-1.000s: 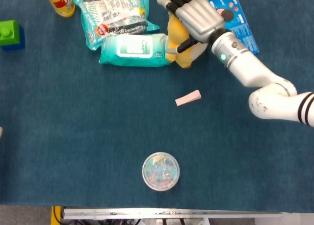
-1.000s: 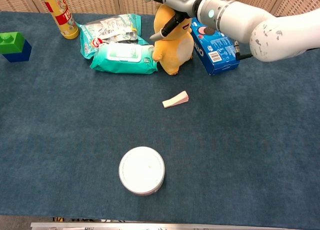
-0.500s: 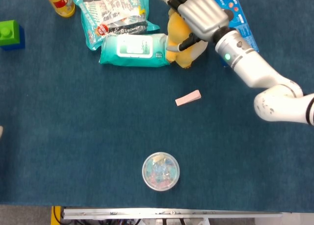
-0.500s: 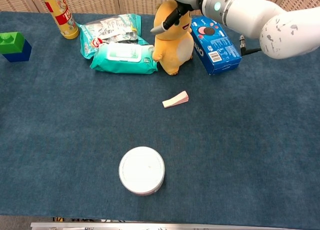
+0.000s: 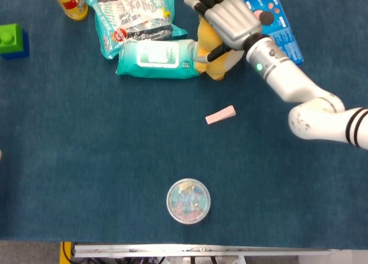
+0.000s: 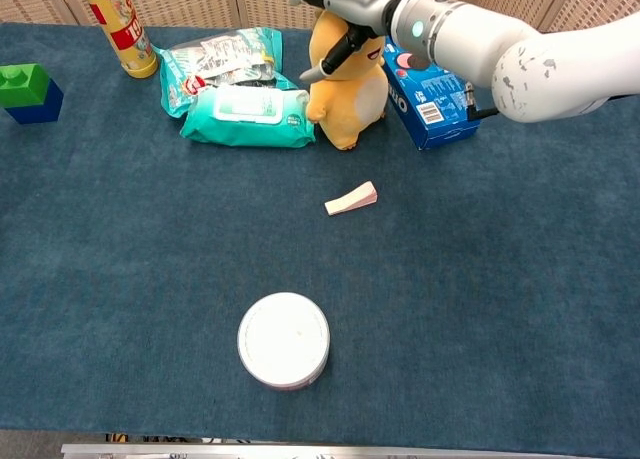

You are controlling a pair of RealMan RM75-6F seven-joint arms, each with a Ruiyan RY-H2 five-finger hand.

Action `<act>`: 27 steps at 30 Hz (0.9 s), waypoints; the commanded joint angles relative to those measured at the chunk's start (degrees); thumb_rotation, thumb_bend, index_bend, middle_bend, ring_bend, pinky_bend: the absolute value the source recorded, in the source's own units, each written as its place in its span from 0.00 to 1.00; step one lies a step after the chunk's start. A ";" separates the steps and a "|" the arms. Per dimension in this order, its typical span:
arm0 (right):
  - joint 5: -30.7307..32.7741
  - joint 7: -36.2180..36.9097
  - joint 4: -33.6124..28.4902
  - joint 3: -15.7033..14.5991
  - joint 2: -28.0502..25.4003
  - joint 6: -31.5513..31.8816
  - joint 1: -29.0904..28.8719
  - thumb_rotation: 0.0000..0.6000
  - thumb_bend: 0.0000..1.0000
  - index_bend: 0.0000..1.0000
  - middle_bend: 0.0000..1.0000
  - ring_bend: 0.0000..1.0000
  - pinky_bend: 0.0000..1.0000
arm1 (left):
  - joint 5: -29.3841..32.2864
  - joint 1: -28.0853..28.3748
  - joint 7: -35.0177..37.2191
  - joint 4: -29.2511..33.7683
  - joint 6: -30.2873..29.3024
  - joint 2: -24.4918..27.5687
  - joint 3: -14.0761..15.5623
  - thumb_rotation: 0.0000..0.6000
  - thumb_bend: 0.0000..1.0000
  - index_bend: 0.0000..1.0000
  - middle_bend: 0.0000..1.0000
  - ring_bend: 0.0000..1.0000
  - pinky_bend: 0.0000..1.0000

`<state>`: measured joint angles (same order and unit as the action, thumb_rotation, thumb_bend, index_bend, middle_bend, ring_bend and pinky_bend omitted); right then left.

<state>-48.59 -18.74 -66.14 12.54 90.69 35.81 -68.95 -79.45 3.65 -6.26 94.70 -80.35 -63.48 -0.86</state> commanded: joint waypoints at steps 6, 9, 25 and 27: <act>-1.89 0.64 -5.27 0.19 -3.71 3.04 1.96 0.50 0.00 0.00 0.05 0.00 0.00 | -0.38 0.37 -0.10 -0.25 0.34 -0.28 -0.02 1.00 0.26 0.16 0.17 0.15 0.10; -2.33 1.15 -5.99 0.72 -4.04 3.43 2.03 0.50 0.00 0.00 0.05 0.00 0.00 | -0.07 0.58 -0.22 -0.60 0.71 -0.49 -0.16 1.00 0.26 0.16 0.17 0.15 0.10; -0.15 0.27 1.43 -0.18 1.03 -0.21 0.07 0.50 0.00 0.00 0.05 0.00 0.00 | 0.39 0.05 0.39 -1.08 0.30 -0.60 -0.05 1.00 0.26 0.16 0.17 0.15 0.10; -0.25 0.24 0.89 -0.36 0.52 -0.01 0.40 0.50 0.00 0.00 0.05 0.00 0.00 | 0.29 0.05 0.49 -1.19 0.34 -0.62 0.00 1.00 0.26 0.16 0.17 0.15 0.10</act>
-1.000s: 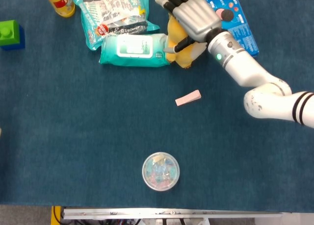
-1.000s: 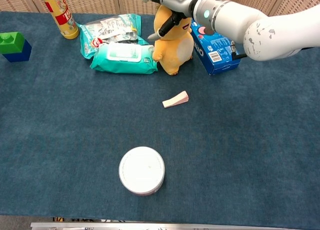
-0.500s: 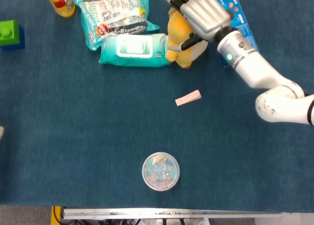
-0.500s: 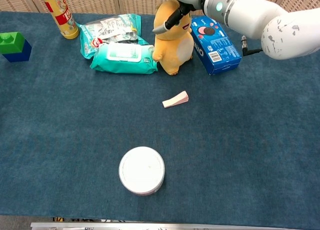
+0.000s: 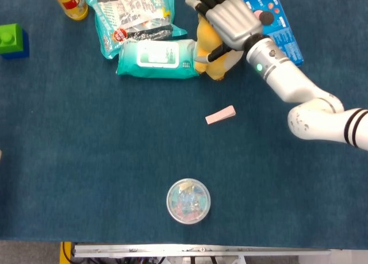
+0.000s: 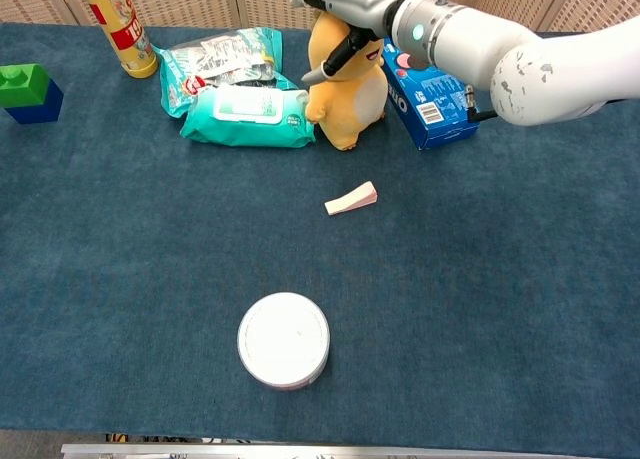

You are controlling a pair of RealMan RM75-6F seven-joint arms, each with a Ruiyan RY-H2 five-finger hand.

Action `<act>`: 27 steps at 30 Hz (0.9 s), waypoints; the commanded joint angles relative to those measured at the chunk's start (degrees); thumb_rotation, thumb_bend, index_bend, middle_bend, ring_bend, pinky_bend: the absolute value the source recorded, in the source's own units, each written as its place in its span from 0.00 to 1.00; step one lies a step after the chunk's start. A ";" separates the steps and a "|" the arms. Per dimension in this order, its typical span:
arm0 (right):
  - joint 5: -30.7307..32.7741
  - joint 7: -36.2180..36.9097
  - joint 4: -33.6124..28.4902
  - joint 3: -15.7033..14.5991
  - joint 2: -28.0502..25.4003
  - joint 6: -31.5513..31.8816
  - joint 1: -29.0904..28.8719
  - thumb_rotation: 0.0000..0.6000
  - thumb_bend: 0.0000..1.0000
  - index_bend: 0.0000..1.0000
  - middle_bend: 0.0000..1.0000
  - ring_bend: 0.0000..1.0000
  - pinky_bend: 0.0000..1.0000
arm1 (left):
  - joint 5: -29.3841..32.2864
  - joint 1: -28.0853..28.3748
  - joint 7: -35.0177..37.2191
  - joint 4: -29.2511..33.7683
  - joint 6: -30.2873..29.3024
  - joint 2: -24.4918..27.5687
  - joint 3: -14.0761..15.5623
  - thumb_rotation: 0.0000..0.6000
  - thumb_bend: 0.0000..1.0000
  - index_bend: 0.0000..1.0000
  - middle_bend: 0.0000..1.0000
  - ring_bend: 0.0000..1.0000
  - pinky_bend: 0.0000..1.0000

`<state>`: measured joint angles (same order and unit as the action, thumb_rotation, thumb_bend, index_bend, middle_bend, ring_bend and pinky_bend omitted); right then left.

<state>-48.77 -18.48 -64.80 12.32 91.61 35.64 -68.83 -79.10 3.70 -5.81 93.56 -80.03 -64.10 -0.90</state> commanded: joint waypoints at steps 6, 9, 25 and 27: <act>-3.20 2.01 -5.38 1.01 -3.62 3.39 2.03 0.50 0.00 0.00 0.05 0.00 0.00 | -0.57 0.03 0.35 0.10 -0.22 0.05 0.01 1.00 0.26 0.16 0.17 0.15 0.10; -4.80 3.06 -8.99 1.76 -6.08 5.34 3.16 0.50 0.00 0.00 0.05 0.00 0.00 | -0.85 -0.01 0.32 0.23 -0.37 0.08 0.09 1.00 0.26 0.16 0.17 0.15 0.10; -18.29 5.33 -31.11 -8.04 -25.00 28.69 25.75 0.92 0.00 0.00 0.05 0.00 0.00 | -4.24 -0.37 1.75 -0.50 -2.71 -0.37 0.42 1.00 0.26 0.16 0.17 0.15 0.10; -20.03 6.38 -32.37 -9.90 -26.89 32.18 29.59 0.98 0.00 0.00 0.05 0.00 0.00 | -4.56 -0.32 1.45 -0.79 -2.92 -0.67 0.40 1.00 0.26 0.16 0.17 0.15 0.10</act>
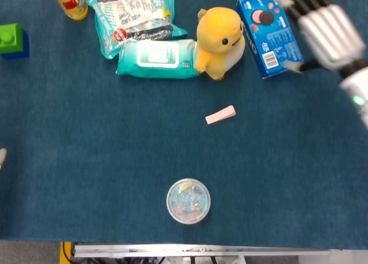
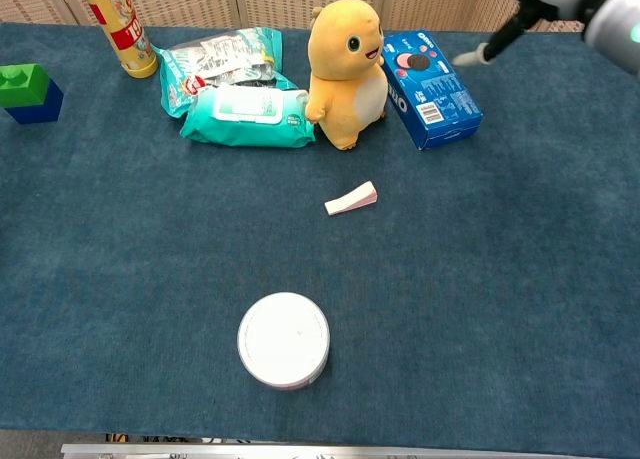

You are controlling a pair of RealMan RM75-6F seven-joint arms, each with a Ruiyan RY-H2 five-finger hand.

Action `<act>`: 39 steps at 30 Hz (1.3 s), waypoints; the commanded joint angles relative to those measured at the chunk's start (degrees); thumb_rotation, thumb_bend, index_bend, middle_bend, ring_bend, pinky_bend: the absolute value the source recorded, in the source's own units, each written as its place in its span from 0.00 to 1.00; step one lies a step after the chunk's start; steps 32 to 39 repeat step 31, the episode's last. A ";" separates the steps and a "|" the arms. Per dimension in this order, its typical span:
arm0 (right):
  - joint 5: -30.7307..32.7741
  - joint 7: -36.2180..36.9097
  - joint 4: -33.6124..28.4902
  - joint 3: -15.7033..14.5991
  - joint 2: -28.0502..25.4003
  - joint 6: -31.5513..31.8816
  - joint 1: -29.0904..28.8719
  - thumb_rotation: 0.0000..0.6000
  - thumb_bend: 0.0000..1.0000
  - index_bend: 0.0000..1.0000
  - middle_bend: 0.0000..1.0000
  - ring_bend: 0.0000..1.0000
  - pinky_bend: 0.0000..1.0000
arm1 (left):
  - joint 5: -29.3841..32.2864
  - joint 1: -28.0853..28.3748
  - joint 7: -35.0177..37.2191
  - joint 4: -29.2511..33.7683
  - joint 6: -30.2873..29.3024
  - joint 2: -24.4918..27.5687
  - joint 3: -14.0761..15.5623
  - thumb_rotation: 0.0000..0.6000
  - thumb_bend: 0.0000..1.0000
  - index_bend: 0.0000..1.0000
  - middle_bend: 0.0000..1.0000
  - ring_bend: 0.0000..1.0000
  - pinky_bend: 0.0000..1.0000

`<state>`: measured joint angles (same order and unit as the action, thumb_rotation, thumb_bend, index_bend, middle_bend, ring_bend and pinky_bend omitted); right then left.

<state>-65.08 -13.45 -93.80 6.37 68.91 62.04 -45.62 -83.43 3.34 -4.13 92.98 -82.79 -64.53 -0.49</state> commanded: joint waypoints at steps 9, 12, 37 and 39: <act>-12.65 6.77 -1.83 -10.53 -7.35 21.02 21.88 1.00 0.00 0.00 0.05 0.00 0.00 | -3.28 -0.23 -0.99 -1.07 -3.06 -2.02 -0.02 1.00 0.26 0.16 0.17 0.15 0.10; -14.54 8.92 -0.19 -11.44 -6.94 24.35 25.47 1.00 0.00 0.00 0.05 0.00 0.00 | -3.22 -0.41 -1.98 -0.87 -3.00 -2.20 0.27 1.00 0.26 0.16 0.17 0.15 0.10; -19.28 12.74 3.18 -9.68 -4.69 26.09 32.95 1.00 0.00 0.00 0.05 0.00 0.00 | -3.64 -0.54 -4.16 0.51 -3.90 -2.94 -0.10 1.00 0.26 0.16 0.17 0.15 0.10; -19.28 12.74 3.18 -9.68 -4.69 26.09 32.95 1.00 0.00 0.00 0.05 0.00 0.00 | -3.64 -0.54 -4.16 0.51 -3.90 -2.94 -0.10 1.00 0.26 0.16 0.17 0.15 0.10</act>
